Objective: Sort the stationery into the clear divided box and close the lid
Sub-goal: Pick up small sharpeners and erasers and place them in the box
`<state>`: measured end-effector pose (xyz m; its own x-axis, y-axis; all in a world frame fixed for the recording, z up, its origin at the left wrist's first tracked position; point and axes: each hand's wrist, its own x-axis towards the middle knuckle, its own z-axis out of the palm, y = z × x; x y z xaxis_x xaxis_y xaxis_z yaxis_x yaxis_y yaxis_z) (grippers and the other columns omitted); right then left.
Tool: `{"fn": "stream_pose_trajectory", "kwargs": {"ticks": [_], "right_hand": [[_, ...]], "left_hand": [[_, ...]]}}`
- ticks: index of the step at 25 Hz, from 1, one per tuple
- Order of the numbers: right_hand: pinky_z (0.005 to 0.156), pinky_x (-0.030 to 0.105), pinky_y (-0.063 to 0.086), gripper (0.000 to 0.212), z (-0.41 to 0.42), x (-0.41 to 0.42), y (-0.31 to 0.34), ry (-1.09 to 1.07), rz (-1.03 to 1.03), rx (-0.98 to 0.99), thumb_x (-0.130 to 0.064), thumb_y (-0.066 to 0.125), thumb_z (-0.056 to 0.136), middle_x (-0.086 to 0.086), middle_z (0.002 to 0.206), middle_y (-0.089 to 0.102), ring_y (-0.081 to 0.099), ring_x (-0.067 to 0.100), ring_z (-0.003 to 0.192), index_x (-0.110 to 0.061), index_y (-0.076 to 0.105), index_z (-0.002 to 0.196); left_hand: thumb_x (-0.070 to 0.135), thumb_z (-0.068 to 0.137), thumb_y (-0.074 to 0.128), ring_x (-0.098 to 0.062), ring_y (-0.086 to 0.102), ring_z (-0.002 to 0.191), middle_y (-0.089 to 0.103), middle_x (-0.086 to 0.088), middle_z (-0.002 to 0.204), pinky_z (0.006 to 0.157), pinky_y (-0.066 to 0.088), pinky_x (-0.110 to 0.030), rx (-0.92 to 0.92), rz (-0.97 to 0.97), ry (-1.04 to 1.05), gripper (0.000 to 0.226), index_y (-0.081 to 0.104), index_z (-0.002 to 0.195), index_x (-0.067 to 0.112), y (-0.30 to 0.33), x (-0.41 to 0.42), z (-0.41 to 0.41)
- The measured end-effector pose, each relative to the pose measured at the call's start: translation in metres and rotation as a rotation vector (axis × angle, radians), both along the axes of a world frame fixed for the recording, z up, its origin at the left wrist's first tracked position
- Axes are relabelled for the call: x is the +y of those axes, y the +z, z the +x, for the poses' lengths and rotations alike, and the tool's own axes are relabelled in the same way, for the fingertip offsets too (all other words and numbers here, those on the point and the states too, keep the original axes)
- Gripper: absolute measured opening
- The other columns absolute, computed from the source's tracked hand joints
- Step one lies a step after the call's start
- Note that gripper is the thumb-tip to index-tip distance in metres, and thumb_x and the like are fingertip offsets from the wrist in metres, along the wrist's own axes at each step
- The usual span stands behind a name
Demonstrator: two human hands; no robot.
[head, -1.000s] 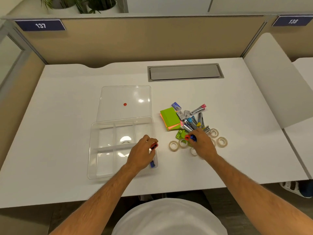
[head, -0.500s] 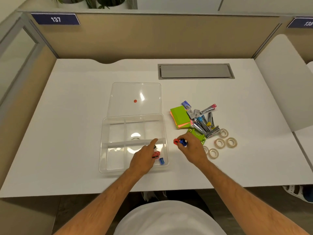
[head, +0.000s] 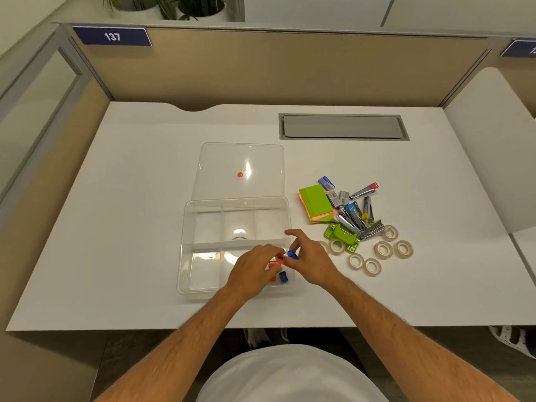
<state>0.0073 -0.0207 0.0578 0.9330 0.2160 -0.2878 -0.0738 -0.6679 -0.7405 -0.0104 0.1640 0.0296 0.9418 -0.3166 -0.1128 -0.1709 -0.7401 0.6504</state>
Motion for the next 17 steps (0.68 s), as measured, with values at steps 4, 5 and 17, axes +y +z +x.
{"fn": "stream_pose_trajectory", "kwargs": {"ticks": [4, 5, 17], "right_hand": [[0.065, 0.019, 0.041, 0.026, 0.005, 0.003, 0.000, -0.012, 0.040, 0.016, -0.015, 0.075, 0.080, -0.003, 0.090, 0.062, 0.051, 0.001, 0.065, -0.023, 0.057, 0.098], [0.068, 0.019, 0.041, 0.024, 0.006, 0.004, -0.001, -0.012, 0.019, 0.006, -0.010, 0.073, 0.080, -0.002, 0.093, 0.063, 0.051, 0.003, 0.069, -0.020, 0.059, 0.097], [0.073, 0.037, 0.050, 0.079, 0.013, 0.032, -0.035, 0.352, -0.628, -0.217, -0.010, 0.072, 0.082, 0.013, 0.110, 0.065, 0.057, 0.030, 0.103, -0.019, 0.027, 0.147]], "left_hand": [[0.044, 0.092, 0.062, -0.007, 0.055, 0.098, 0.063, 0.013, 0.112, 0.080, 0.039, -0.016, -0.102, 0.046, 0.075, 0.026, 0.066, 0.113, 0.029, 0.002, 0.008, 0.000], [0.043, 0.091, 0.063, -0.007, 0.053, 0.099, 0.062, 0.012, 0.114, 0.080, 0.039, -0.016, -0.113, 0.063, 0.085, 0.026, 0.066, 0.112, 0.028, 0.001, 0.011, -0.001], [0.046, 0.078, 0.073, -0.014, 0.040, 0.123, 0.055, 0.010, 0.120, 0.104, 0.026, -0.035, -0.233, 0.331, 0.085, 0.024, 0.072, 0.099, 0.034, -0.014, 0.028, 0.000]]}}
